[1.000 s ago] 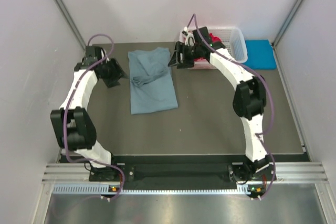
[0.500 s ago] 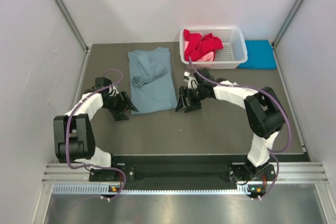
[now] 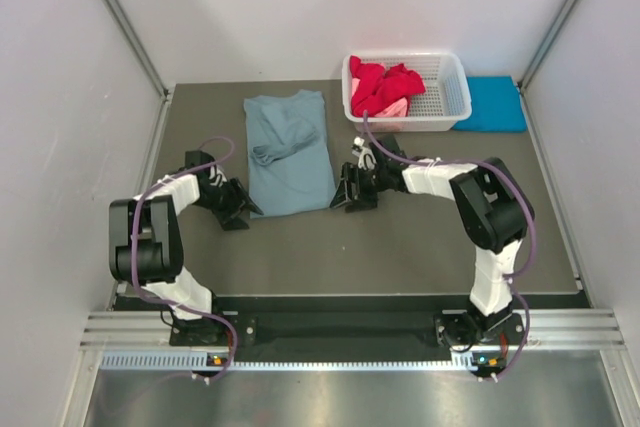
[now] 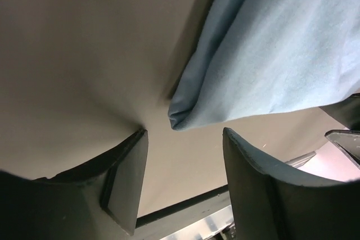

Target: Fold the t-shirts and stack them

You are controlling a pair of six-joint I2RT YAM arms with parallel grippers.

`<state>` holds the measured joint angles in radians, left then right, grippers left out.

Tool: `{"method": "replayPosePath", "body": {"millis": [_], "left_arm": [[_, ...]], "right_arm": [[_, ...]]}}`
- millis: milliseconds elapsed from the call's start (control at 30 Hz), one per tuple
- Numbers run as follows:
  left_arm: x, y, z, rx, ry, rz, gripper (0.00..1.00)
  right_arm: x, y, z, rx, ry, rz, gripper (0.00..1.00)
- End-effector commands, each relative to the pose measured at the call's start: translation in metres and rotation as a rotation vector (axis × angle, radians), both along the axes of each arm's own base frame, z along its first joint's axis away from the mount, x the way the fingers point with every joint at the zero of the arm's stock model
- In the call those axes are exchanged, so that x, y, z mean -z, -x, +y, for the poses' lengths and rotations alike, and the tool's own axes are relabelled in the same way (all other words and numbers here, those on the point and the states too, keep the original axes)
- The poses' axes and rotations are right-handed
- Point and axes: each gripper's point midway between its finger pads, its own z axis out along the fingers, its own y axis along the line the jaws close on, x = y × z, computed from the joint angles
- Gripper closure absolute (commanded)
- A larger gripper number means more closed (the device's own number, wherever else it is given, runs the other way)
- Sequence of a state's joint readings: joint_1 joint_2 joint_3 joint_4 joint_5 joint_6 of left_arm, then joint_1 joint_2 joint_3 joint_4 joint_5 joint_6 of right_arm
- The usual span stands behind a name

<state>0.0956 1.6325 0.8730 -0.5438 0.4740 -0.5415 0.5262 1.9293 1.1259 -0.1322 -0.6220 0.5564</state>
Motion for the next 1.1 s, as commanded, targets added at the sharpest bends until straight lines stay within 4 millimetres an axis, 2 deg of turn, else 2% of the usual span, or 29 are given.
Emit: {"method": "replayPosePath", "body": {"millis": [0,200,367,467,500,567,600,667,800,833,900,933,967,1000,1033,1067], "left_arm": [[-0.002,-0.016,0.008,-0.019,-0.028,-0.037,0.40],[0.007,-0.015,0.012,-0.023,-0.041,-0.004,0.45],[0.013,-0.015,0.015,-0.023,-0.048,0.014,0.50],[0.015,-0.017,0.015,-0.022,-0.043,0.015,0.56],[0.015,-0.018,0.015,-0.020,-0.043,0.017,0.63],[0.020,-0.017,0.015,-0.007,-0.042,0.032,0.72],[0.021,-0.015,0.015,0.004,-0.041,0.045,0.84],[0.023,-0.011,0.016,0.014,-0.044,0.064,0.97],[0.016,0.000,0.013,0.012,-0.042,0.053,1.00],[0.008,0.001,0.012,-0.001,-0.041,0.030,1.00],[0.005,0.016,0.006,-0.005,-0.034,0.041,1.00],[-0.004,0.019,0.004,-0.009,-0.040,0.010,1.00],[-0.003,0.032,0.001,-0.007,-0.043,0.033,1.00],[-0.005,0.039,-0.005,0.002,-0.054,0.035,1.00],[-0.010,0.049,-0.008,0.004,-0.061,0.017,1.00],[-0.013,0.055,-0.012,0.007,-0.063,0.017,1.00]], "right_arm": [[-0.001,-0.022,0.007,0.043,-0.030,-0.039,0.36],[0.010,-0.031,0.008,0.089,-0.016,-0.020,0.41],[0.018,-0.037,0.011,0.099,-0.014,-0.008,0.54],[0.022,-0.040,0.014,0.091,-0.020,0.005,0.69],[0.023,-0.041,0.015,0.093,-0.020,0.005,0.78],[0.022,-0.042,0.014,0.096,-0.019,0.005,0.87],[0.021,-0.041,0.014,0.090,-0.018,0.004,0.94],[0.016,-0.039,0.013,0.084,-0.018,-0.004,0.99],[0.007,-0.030,0.003,0.069,0.012,-0.034,1.00],[0.005,-0.028,0.000,0.059,0.021,-0.048,1.00],[-0.003,-0.018,-0.007,0.054,0.030,-0.055,1.00],[0.001,-0.009,-0.012,0.045,0.040,-0.046,1.00],[-0.008,-0.004,-0.015,0.042,0.029,-0.057,1.00],[-0.008,0.003,-0.017,0.036,0.030,-0.052,1.00],[-0.001,0.018,-0.024,0.023,0.040,-0.024,1.00],[-0.008,0.024,-0.026,0.018,0.030,-0.034,1.00]]}}
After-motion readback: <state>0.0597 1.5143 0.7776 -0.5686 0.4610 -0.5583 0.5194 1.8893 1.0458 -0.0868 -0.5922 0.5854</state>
